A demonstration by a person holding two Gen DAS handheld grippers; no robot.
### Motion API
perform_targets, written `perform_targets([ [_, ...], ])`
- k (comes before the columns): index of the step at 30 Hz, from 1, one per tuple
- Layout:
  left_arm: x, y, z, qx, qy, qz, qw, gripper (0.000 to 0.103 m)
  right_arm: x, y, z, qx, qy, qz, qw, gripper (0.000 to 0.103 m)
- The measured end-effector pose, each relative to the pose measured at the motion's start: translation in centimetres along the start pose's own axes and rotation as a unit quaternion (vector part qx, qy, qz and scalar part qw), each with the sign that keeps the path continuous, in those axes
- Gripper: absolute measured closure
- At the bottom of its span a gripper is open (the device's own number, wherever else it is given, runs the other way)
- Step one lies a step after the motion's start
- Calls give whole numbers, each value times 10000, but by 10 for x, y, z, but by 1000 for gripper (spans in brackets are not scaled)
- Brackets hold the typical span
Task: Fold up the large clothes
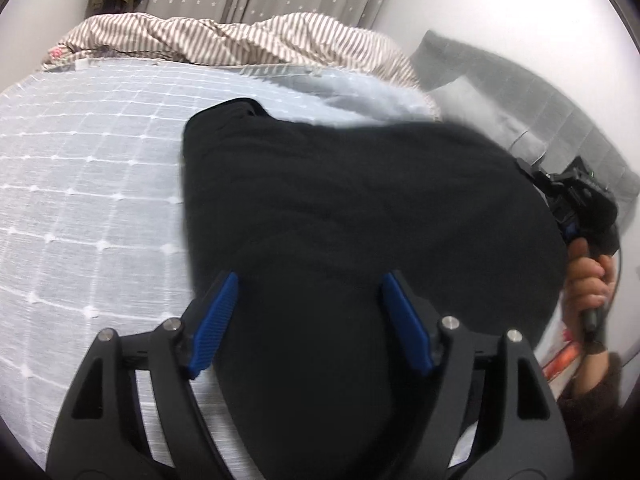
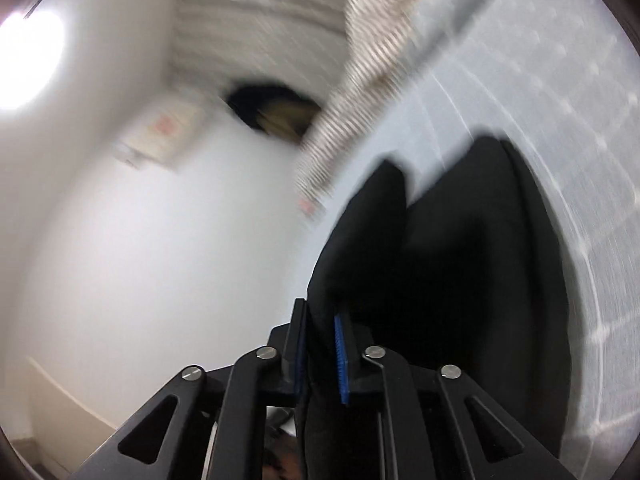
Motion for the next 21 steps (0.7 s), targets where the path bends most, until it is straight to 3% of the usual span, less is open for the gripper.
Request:
perform_targets([
  [3, 6, 0, 5, 185, 322, -106, 9993, 24, -31, -1, 19, 305, -426, 314, 9981, 99],
  [7, 17, 0, 11, 450, 639, -153, 9968, 22, -27, -24, 63, 679, -1696, -477, 9820, 94],
  [9, 18, 0, 13, 475, 680, -161, 9964, 22, -17, -33, 63, 632, -1740, -783, 9796, 92],
  [11, 18, 1, 12, 392, 659, -169, 9969, 22, -10, -36, 48, 434, -1418, -879, 9850, 76],
  [12, 17, 2, 11, 360, 646, -167, 9971, 22, -9, -37, 45, 371, -1346, -883, 9863, 55],
  [13, 17, 2, 10, 318, 638, -162, 9973, 22, -5, -38, 40, 300, -1296, -879, 9872, 42],
  [18, 17, 0, 10, 337, 650, -151, 9972, 22, 35, -44, 40, 341, -1688, -1304, 9764, 42],
  [20, 17, 1, 10, 323, 666, -166, 9971, 21, 55, -44, 48, 370, -1625, -1540, 9739, 48],
  [21, 17, 2, 9, 292, 676, -178, 9971, 20, 62, -47, 43, 204, -1760, -1564, 9717, 69],
])
Point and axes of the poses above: each gripper's, at about its wrist camera, not at the fingertips, and x roughly the way its jaws point, z to its right, y to its top, the point moved 4 cm from there along x, roughly the way its jaws point, and after that the axes turned 14 degrees about -z, right-handed, at the moved point
